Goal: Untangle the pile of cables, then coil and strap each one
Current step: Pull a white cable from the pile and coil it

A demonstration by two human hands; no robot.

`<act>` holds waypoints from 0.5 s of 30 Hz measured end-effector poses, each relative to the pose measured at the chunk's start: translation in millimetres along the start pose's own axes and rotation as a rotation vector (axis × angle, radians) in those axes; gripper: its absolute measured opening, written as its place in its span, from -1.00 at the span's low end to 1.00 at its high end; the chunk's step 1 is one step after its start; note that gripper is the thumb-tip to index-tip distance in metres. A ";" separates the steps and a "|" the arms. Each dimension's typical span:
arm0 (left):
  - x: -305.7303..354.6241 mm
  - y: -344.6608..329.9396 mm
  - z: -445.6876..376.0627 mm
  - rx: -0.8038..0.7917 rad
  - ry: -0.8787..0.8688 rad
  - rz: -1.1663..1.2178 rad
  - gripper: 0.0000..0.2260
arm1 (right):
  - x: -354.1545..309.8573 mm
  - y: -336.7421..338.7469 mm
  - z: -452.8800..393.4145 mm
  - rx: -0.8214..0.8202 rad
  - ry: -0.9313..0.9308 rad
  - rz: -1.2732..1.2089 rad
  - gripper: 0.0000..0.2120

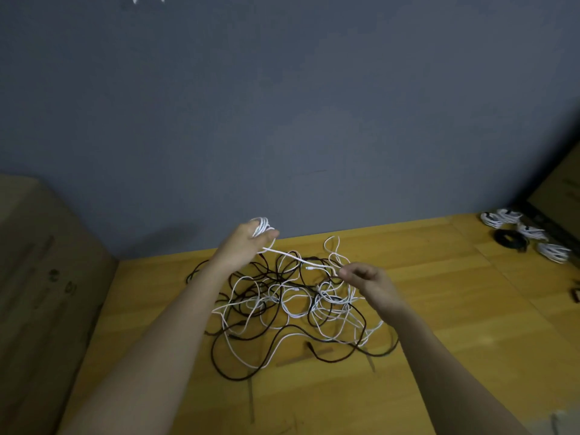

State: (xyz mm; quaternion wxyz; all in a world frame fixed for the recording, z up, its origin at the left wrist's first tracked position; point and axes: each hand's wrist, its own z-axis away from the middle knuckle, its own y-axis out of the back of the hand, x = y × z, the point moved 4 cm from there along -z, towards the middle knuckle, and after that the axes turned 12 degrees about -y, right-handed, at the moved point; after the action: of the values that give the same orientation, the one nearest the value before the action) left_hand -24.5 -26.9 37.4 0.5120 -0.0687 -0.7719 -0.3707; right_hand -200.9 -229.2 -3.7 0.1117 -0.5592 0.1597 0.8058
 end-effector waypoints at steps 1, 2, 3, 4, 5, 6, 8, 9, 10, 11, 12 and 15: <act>-3.8 2.0 -3.2 0.025 0.009 -0.023 -0.61 | -2.0 -1.2 -1.0 0.000 0.001 0.018 -0.94; -8.0 3.4 -7.1 0.063 0.019 -0.040 -0.55 | -4.9 -3.3 -1.7 -0.009 -0.001 0.054 -0.95; -11.0 5.3 -11.2 0.105 0.034 -0.060 -0.54 | -8.4 -5.9 -2.1 -0.030 -0.003 0.098 -0.96; -12.8 6.9 -15.4 0.139 0.041 -0.082 -0.55 | -11.6 -8.6 -2.2 -0.062 -0.001 0.147 -0.97; -12.3 8.9 -19.2 0.158 0.034 -0.097 -0.55 | -15.6 -11.2 -0.9 -0.092 0.009 0.186 -0.96; -9.8 10.9 -22.2 0.170 0.018 -0.109 -0.54 | -19.6 -12.4 0.5 -0.105 0.027 0.201 -0.91; -2.6 16.2 -28.6 0.206 -0.014 -0.139 -0.56 | -29.8 -8.9 1.9 -0.063 0.067 0.131 -0.84; 2.3 17.9 -31.5 0.217 -0.032 -0.144 -0.59 | -36.7 -5.9 1.4 -0.015 0.082 0.064 -0.84; 8.7 18.0 -33.8 0.215 -0.053 -0.142 -0.62 | -44.5 -2.3 -0.4 0.050 0.093 -0.007 -0.83; 17.2 17.0 -36.4 0.205 -0.080 -0.138 -0.65 | -53.8 3.2 -3.8 0.140 0.107 -0.058 -0.83; 27.9 15.7 -40.2 0.194 -0.108 -0.134 -0.66 | -64.9 10.3 -8.3 0.248 0.133 -0.063 -0.83; 69.2 13.3 -54.7 0.163 -0.211 -0.137 -0.61 | -114.1 30.5 -19.5 0.539 0.261 0.146 -0.81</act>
State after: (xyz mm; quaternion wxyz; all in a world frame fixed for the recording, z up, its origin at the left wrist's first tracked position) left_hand -9.9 -71.4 113.3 0.4055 -0.0127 -0.8517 -0.3318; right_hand -155.0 -265.0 100.9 0.1764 -0.5955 0.4202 0.6616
